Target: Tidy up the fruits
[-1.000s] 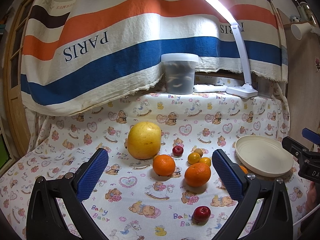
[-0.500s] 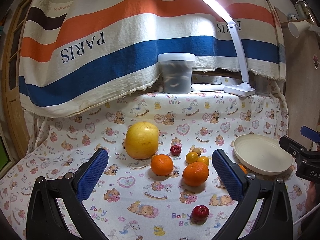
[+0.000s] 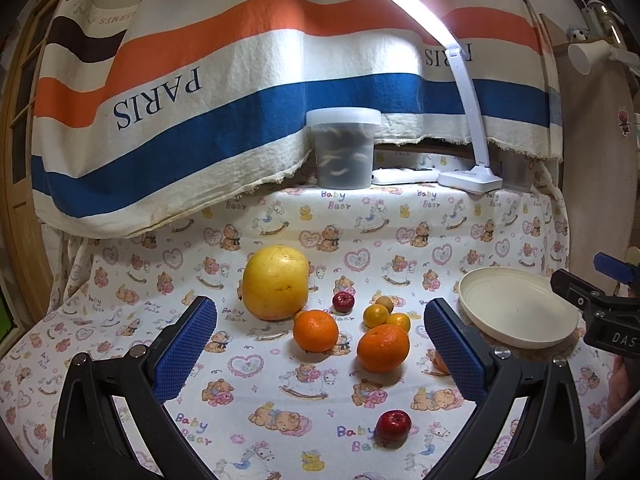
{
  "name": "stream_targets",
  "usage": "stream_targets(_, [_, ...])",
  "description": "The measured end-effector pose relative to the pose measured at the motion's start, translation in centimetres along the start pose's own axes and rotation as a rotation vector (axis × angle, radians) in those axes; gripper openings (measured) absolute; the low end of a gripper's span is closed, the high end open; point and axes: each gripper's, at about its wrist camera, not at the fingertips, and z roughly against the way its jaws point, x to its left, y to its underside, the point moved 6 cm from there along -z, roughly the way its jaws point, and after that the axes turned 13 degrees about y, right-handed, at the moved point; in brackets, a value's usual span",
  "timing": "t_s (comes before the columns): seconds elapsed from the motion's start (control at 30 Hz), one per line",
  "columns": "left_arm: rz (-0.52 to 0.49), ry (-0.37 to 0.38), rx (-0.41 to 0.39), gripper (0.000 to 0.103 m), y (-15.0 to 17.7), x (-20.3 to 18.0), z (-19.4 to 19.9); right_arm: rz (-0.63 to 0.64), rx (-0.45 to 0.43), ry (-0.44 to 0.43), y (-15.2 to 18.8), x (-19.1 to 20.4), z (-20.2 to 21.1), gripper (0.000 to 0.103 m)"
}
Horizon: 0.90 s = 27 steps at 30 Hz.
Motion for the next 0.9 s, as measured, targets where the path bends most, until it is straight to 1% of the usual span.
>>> stream_targets(0.17, [0.0, 0.004, 0.015, 0.103, 0.05, -0.13, -0.33, -0.005, 0.013, -0.003, 0.06, -0.13, -0.27, 0.102])
stream_targets(0.47, [0.008, -0.002, 0.01, 0.103, 0.01, 0.02, -0.27, 0.003, -0.008, -0.005, 0.01, 0.13, 0.1, 0.102])
stream_targets(0.9, [0.011, -0.011, 0.007, 0.103, 0.04, 0.2, -0.12, -0.003, 0.024, -0.009, 0.14, -0.19, -0.33, 0.102])
